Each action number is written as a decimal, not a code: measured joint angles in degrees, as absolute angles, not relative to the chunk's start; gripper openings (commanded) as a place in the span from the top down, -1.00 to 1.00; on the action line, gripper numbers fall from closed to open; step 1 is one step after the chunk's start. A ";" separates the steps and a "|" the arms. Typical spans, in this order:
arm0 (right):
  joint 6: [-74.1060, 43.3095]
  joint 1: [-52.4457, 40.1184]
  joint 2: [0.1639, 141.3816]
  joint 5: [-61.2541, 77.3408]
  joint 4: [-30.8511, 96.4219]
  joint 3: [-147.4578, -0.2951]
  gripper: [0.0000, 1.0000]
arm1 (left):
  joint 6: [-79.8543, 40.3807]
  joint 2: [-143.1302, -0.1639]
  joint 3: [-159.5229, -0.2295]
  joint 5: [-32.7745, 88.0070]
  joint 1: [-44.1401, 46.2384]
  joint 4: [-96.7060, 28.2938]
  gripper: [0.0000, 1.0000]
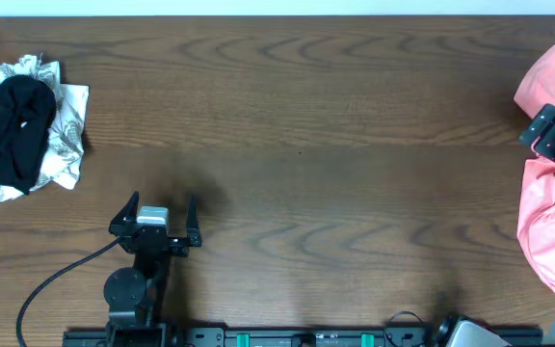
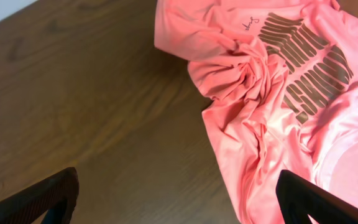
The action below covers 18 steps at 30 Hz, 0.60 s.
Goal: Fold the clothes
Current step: 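Move the right gripper over the crumpled pink t-shirt at right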
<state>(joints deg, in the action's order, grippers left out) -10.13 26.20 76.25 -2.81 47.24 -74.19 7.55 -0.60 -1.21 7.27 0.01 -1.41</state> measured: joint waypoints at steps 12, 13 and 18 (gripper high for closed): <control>-2.66 29.95 77.43 -2.33 40.88 -76.79 -0.53 | 7.55 -0.58 -1.21 7.27 0.01 -1.43 -0.96; -2.09 29.98 78.06 -2.31 40.99 -77.36 -0.54 | 7.55 -0.60 -1.21 7.25 0.01 -1.43 -0.96; 3.84 30.00 84.97 -2.35 43.64 -85.08 -0.76 | 7.55 -0.60 -1.21 7.27 0.01 -1.43 -0.96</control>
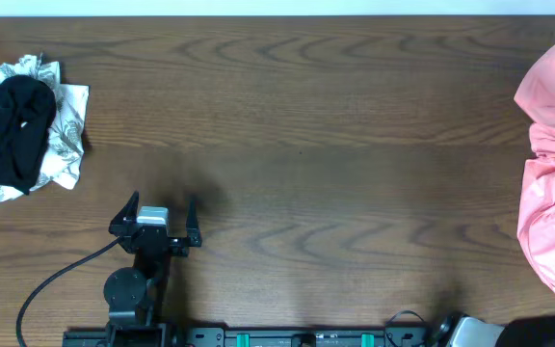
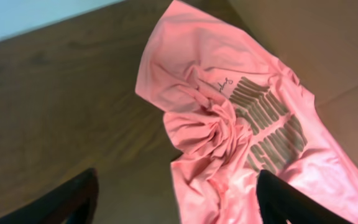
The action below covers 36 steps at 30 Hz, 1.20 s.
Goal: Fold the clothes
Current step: 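Move the right gripper over the crumpled pink t-shirt at right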
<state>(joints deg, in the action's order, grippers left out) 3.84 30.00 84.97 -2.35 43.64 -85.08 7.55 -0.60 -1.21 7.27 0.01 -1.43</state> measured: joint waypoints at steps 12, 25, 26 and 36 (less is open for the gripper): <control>16.95 30.00 110.41 -1.04 57.95 -112.73 -0.85 | 7.55 -0.60 -1.21 7.27 0.01 -1.43 -0.96; 27.86 30.00 122.65 1.02 45.76 -113.60 -0.92 | 7.55 -0.60 -1.21 7.25 0.01 -1.43 -0.96; 28.42 30.00 123.72 1.41 45.01 -113.62 -0.93 | 7.53 -0.60 -1.21 7.25 0.01 -1.43 -0.96; 35.53 30.00 135.46 4.32 42.28 -113.69 -0.97 | 7.53 -0.60 -1.21 7.25 0.01 -1.43 -0.96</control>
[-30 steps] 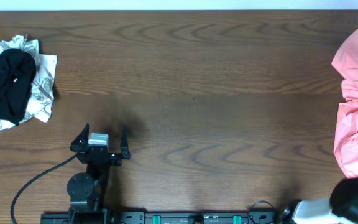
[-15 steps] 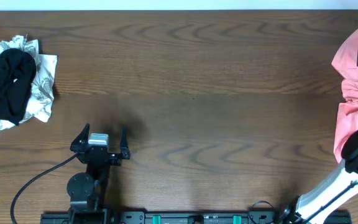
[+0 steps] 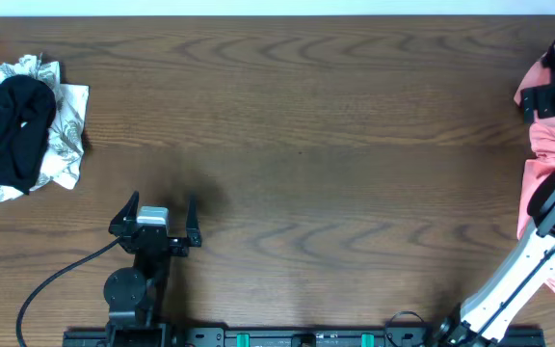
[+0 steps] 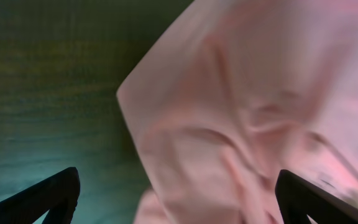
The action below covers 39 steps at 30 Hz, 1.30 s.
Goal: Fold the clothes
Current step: 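Move the right gripper over the crumpled pink t-shirt at right, then grasp the pink t-shirt edge with the right gripper and lift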
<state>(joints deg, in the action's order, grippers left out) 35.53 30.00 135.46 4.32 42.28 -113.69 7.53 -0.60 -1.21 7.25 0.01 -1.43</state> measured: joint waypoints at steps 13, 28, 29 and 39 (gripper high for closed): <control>38.26 30.00 139.35 6.24 40.25 -113.69 -0.58 | 7.55 -0.60 -1.21 7.25 0.01 -1.43 -0.96; 38.46 30.20 139.35 6.24 41.01 -113.69 -0.22 | 7.53 -0.60 -1.21 7.27 0.01 -1.41 -0.96; 38.63 30.20 139.35 6.22 40.99 -113.69 -0.12 | 7.53 -0.60 -1.21 7.27 0.01 -1.43 -0.96; 38.54 31.53 139.81 6.04 40.80 -113.80 0.10 | 7.53 -0.60 -1.21 7.27 0.01 -1.41 -0.96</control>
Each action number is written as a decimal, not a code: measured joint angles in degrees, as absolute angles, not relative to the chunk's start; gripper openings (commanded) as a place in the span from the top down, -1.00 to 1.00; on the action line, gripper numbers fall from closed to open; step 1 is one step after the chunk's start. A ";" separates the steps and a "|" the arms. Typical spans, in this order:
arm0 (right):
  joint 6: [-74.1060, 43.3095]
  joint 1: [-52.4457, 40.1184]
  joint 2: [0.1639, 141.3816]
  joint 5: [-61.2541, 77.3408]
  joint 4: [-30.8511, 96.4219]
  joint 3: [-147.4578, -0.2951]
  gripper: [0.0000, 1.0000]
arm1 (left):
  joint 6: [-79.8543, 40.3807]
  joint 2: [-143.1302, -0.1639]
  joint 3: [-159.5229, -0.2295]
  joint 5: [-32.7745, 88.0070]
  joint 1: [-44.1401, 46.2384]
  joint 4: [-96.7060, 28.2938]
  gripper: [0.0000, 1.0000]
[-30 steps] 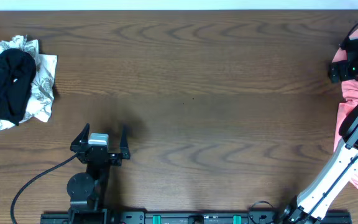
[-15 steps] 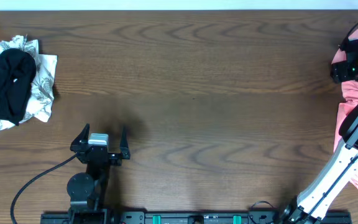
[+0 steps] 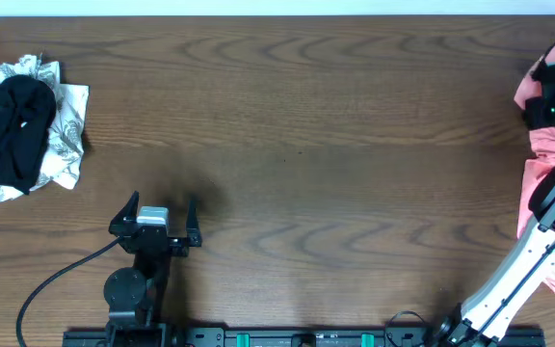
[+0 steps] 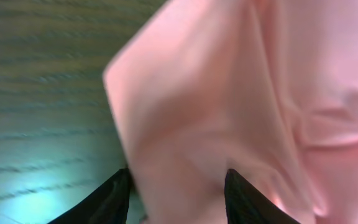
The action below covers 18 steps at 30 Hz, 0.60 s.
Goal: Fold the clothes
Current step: 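Grasp the pink t-shirt edge with the right gripper and lift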
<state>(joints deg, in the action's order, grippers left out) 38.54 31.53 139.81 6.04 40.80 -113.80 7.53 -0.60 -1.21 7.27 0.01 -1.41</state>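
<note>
A crumpled pink shirt [image 3: 547,183] lies at the table's right edge and fills the right wrist view [image 4: 229,93], blurred. My right gripper [image 3: 550,92] is down at the shirt's far left corner. In its wrist view the gripper [image 4: 176,199] has its two black fingers close on either side of a fold of pink cloth, shut on it. At the front left my left gripper [image 3: 162,204] rests on the table, open and with nothing in it, far from the shirt.
A black garment [image 3: 8,130] lies on a white patterned cloth [image 3: 67,130] at the far left. A black cable [image 3: 56,280] runs from the left arm to the front edge. Brown wooden table [image 3: 306,145] spans between the two piles.
The right gripper's fingers stood wide apart over the shirt's corner; now they are much closer together with the pink cloth between them. The left arm has not moved.
The right gripper was open above the shirt's middle with the printed lettering in view. It then stood farther back over the shirt's far corner, then low and close on that corner, still open. Now it is shut on the cloth there.
</note>
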 measured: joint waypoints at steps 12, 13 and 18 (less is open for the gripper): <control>38.57 32.42 140.09 5.82 40.60 -113.84 0.97 | 7.53 -0.60 -1.21 7.27 0.01 -1.43 -0.96; 38.54 32.45 140.09 5.85 40.58 -113.84 0.98 | 7.55 -0.60 -1.21 7.27 0.01 -1.43 -0.96; 38.54 32.29 140.09 5.82 40.47 -113.84 0.98 | 7.55 -0.60 -1.21 7.27 0.01 -1.43 -0.96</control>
